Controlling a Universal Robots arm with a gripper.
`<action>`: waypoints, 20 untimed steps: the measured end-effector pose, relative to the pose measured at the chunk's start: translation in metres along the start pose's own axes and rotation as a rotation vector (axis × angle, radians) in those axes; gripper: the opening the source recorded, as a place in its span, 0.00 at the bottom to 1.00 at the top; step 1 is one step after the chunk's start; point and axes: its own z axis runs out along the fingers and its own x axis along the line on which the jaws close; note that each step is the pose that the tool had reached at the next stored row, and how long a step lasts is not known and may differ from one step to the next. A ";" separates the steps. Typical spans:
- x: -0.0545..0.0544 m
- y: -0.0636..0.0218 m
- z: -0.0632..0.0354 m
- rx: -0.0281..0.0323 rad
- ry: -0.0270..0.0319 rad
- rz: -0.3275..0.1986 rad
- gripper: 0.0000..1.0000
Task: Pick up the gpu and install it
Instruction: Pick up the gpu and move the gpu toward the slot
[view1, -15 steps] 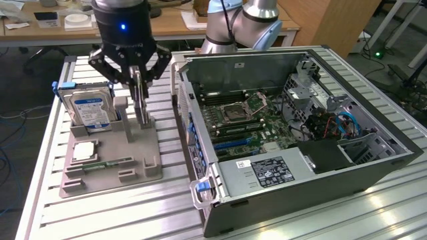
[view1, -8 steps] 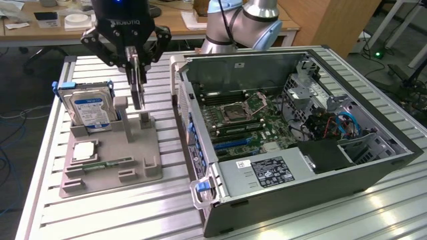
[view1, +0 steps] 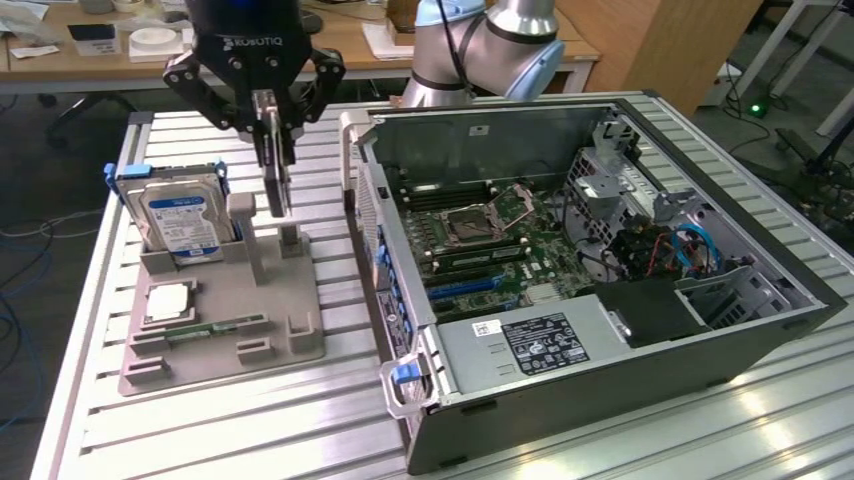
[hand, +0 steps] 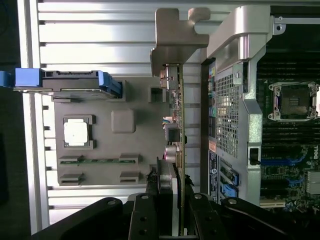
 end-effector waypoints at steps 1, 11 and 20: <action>-0.002 0.0001 0.0001 0.0000 0.0000 0.000 0.28; -0.026 0.0009 0.0008 -0.0003 -0.0001 0.000 0.28; -0.052 0.0017 0.0016 -0.0004 -0.0002 0.000 0.28</action>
